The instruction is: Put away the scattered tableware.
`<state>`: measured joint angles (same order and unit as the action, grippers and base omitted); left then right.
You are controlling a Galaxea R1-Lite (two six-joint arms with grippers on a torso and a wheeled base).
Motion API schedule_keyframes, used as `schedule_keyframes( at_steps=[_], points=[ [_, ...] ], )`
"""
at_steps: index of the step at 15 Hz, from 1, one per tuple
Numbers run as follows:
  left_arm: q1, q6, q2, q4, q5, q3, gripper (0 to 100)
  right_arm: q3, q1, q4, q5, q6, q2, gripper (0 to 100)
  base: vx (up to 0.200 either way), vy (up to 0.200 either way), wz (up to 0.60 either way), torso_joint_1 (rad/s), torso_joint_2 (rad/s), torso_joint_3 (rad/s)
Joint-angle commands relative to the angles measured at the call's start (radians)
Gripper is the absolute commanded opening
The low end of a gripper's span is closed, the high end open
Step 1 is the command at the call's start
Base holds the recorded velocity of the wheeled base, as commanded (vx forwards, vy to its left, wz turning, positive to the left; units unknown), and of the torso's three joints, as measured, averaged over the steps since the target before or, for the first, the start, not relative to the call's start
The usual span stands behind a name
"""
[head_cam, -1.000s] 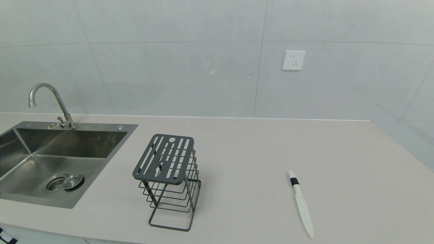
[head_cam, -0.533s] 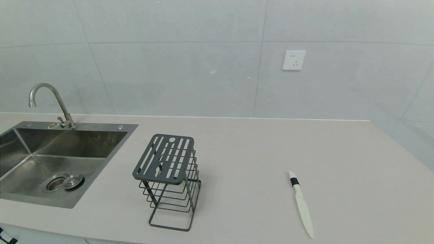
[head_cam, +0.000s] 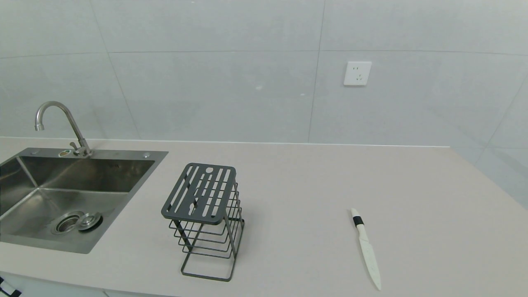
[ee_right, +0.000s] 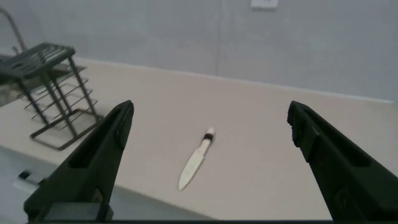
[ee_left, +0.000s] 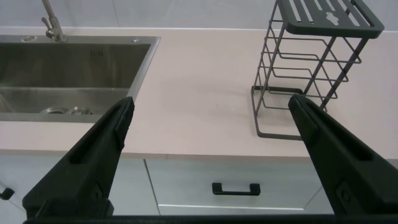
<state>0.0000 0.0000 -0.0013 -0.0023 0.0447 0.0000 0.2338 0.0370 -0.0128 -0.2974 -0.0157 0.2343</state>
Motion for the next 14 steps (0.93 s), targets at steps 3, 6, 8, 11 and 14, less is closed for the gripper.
schedule_keyframes(
  at_steps=[3,6,8,11,14],
  points=[
    [0.0,0.002,0.001,-0.001,0.0,0.0,100,0.107,0.037,0.033,-0.028,0.022,0.313,100,0.0,0.0,0.0,0.0,0.0,0.0],
    [0.0,0.002,0.001,-0.001,0.0,0.0,100,0.162,0.08,0.034,-0.017,0.023,0.447,100,0.0,0.0,0.0,0.0,0.0,0.0],
    [0.0,0.003,0.001,-0.001,0.0,0.0,100,0.163,0.093,0.033,-0.014,0.051,0.582,100,0.0,0.0,0.0,0.0,0.0,0.0],
    [0.0,0.005,0.001,-0.001,0.0,0.0,100,0.236,0.155,0.024,-0.011,0.191,0.715,100,0.0,0.0,0.0,0.0,0.0,0.0],
    [0.0,0.005,0.001,-0.001,0.0,0.0,100,0.351,0.284,0.022,0.103,0.181,0.878,100,0.0,0.0,0.0,0.0,0.0,0.0]
  ],
)
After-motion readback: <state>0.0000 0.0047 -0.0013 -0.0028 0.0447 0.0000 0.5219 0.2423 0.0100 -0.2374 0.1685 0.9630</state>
